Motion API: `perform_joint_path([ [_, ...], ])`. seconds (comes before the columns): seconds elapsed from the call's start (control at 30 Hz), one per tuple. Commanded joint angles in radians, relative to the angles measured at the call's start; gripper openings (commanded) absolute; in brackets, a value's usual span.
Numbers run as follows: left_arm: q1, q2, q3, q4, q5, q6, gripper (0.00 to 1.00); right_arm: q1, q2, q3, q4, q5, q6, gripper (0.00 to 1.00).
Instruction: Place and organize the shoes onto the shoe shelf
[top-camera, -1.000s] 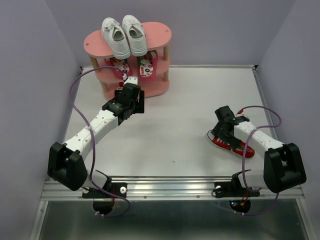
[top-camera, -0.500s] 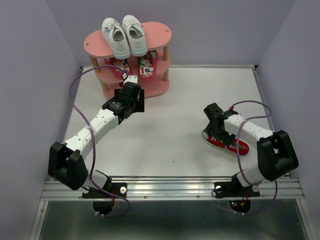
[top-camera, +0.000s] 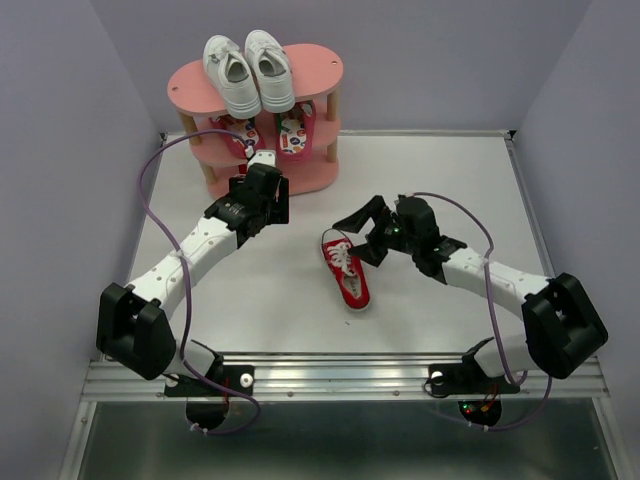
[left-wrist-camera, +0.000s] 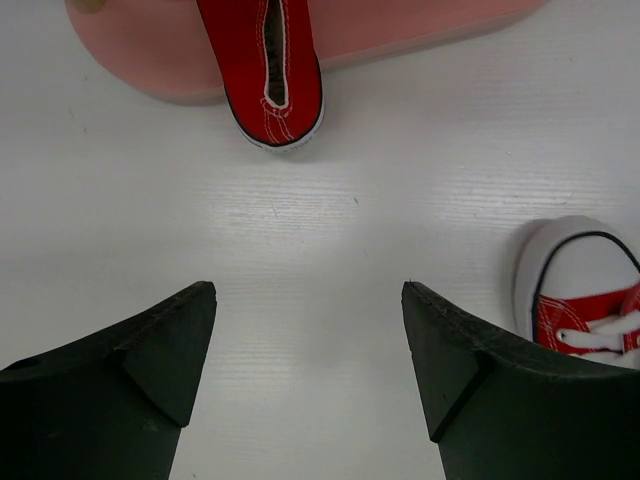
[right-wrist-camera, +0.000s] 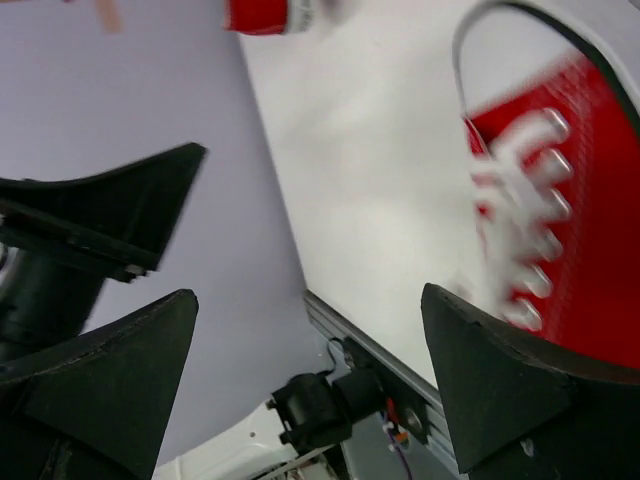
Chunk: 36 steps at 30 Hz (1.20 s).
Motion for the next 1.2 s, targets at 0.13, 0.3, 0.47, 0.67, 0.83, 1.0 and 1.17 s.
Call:
perform_joint_path([
  [0.13, -0.007, -0.030, 0.039, -0.011, -0.037, -0.005, 0.86, -0.002, 0.061, 0.161, 0.070, -0.148, -0.132, 0.99],
  [0.3, -0.006, -0.024, 0.044, -0.016, -0.045, -0.010, 0.86, 0.027, 0.099, 0.397, -0.444, 0.085, -0.458, 0.99],
  [0.47, -0.004, -0.021, 0.053, -0.030, -0.085, -0.014, 0.86, 0.130, 0.162, 0.506, -0.761, 0.341, -0.641, 1.00],
  [0.67, 0.017, -0.047, 0.108, -0.065, -0.084, -0.007, 0.86, 0.257, 0.158, 0.393, -0.784, 0.407, -0.632, 1.00],
  [0.83, 0.019, -0.087, 0.131, -0.062, -0.024, 0.033, 0.86, 0.340, 0.147, 0.331, -0.759, 0.397, -0.603, 1.00],
  [1.0, 0.019, -0.127, 0.141, -0.068, 0.025, 0.050, 0.86, 0.395, 0.170, 0.304, -0.750, 0.411, -0.573, 1.00],
  [1.17, 0.019, -0.165, 0.170, -0.095, 0.035, 0.058, 0.86, 0.406, 0.207, 0.298, -0.756, 0.493, -0.541, 0.95],
])
